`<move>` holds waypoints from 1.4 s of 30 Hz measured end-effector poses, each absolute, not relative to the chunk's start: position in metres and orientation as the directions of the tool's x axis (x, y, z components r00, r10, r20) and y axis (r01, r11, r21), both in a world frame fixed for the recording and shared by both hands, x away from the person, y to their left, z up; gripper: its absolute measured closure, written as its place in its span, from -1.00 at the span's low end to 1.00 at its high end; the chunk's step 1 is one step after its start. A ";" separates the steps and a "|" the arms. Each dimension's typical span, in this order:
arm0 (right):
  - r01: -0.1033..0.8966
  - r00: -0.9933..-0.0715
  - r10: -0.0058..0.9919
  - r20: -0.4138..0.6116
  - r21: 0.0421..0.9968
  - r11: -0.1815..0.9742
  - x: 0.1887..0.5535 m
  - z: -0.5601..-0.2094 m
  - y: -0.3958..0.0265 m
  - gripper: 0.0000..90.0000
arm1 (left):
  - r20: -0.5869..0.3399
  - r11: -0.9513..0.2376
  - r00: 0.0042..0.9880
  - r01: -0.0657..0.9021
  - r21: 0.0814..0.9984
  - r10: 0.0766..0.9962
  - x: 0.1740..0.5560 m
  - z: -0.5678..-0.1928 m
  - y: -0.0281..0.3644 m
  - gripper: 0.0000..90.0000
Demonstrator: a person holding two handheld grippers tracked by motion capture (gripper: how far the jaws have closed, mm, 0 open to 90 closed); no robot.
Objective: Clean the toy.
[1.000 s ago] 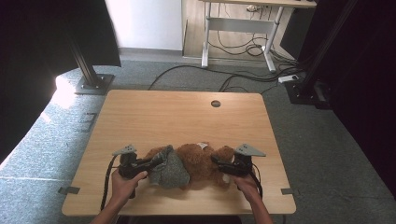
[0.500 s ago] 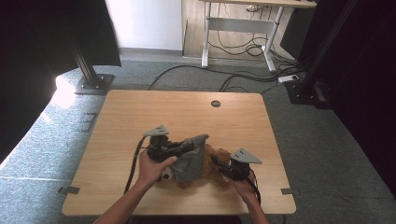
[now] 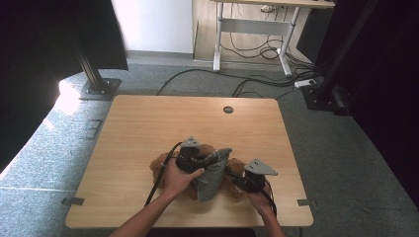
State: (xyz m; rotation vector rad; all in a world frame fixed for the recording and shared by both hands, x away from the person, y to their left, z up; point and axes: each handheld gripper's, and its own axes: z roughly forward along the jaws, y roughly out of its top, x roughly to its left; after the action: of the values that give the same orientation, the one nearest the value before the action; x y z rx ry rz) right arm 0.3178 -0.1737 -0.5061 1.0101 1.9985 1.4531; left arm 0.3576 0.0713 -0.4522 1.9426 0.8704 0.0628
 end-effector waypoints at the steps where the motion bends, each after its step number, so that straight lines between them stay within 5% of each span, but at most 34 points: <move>1: 0.288 -0.619 0.784 0.049 0.943 0.169 0.318 -0.506 -0.174 0.29 | -0.292 -0.277 0.742 0.539 0.795 0.604 0.357 -0.452 0.076 0.71; 14: 0.286 -0.620 0.784 0.040 0.941 0.179 0.316 -0.509 -0.178 0.29 | -0.349 -0.143 0.625 0.599 0.788 0.699 0.358 -0.465 0.178 0.71; 31: 0.288 -0.612 0.791 0.031 0.939 0.186 0.316 -0.511 -0.178 0.29 | -0.400 -0.005 0.533 0.605 0.797 0.745 0.335 -0.474 0.251 0.71; 42: 0.291 -0.606 0.795 0.032 0.939 0.183 0.316 -0.513 -0.178 0.29 | -0.350 -0.102 0.423 0.747 0.657 0.836 0.347 -0.534 0.266 0.70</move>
State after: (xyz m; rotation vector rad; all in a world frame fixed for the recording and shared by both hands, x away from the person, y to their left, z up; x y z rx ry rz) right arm 0.3161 -0.1780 -0.5133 1.0160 1.9951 1.4208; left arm 0.3467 0.2656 -0.5339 1.8691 1.3491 0.1391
